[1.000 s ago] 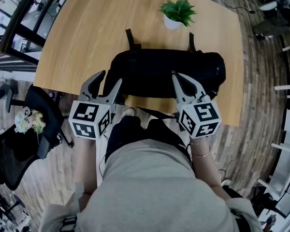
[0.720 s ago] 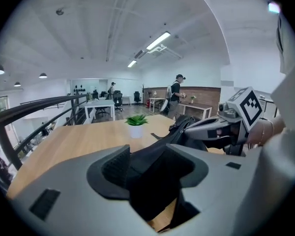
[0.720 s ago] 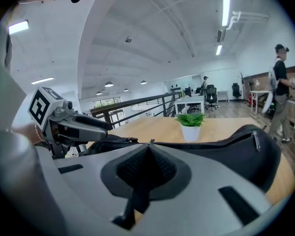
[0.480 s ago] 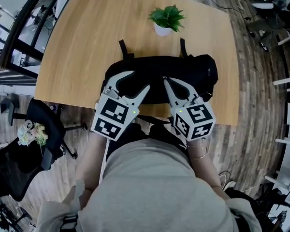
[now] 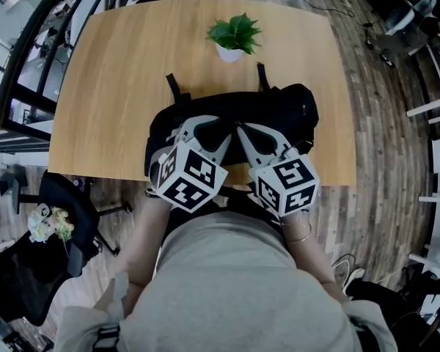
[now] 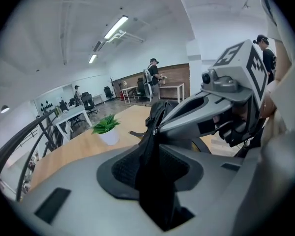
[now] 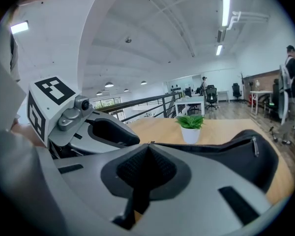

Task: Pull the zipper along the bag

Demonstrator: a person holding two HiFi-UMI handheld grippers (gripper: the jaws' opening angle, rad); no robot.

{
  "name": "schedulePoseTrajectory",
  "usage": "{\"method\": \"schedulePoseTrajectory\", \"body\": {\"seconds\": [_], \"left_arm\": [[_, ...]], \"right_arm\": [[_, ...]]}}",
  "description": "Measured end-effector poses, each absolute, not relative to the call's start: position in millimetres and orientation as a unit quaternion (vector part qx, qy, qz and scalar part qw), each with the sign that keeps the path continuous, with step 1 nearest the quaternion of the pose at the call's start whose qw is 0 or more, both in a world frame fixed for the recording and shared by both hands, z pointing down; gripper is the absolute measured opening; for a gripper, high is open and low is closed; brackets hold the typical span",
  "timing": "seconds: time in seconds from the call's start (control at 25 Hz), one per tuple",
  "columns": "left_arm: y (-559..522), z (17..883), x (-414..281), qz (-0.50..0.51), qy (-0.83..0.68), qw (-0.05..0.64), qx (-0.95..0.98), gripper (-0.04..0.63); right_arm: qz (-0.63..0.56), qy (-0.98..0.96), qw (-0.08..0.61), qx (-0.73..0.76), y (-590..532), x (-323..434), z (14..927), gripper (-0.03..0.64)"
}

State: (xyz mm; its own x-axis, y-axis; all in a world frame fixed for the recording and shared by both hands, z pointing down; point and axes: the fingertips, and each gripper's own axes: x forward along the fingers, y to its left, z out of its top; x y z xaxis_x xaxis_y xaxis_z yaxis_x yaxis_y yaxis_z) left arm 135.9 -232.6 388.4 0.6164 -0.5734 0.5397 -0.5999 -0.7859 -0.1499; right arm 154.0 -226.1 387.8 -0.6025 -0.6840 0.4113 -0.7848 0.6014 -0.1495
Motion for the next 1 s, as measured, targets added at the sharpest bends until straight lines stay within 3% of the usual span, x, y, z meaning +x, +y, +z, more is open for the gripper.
{"method": "schedulePoseTrajectory", "body": {"seconds": [0.4, 1.0], "left_arm": [[-235, 390, 140, 0.306, -0.323, -0.005, 0.896, 0.068], [-232, 387, 135, 0.282, -0.334, 0.004, 0.9, 0.057]], "right_arm": [[0.158, -0.88, 0.156, 0.421, -226, 155, 387, 0.011], [0.163, -0.863, 0.145, 0.456, -233, 184, 389, 0.011]]}}
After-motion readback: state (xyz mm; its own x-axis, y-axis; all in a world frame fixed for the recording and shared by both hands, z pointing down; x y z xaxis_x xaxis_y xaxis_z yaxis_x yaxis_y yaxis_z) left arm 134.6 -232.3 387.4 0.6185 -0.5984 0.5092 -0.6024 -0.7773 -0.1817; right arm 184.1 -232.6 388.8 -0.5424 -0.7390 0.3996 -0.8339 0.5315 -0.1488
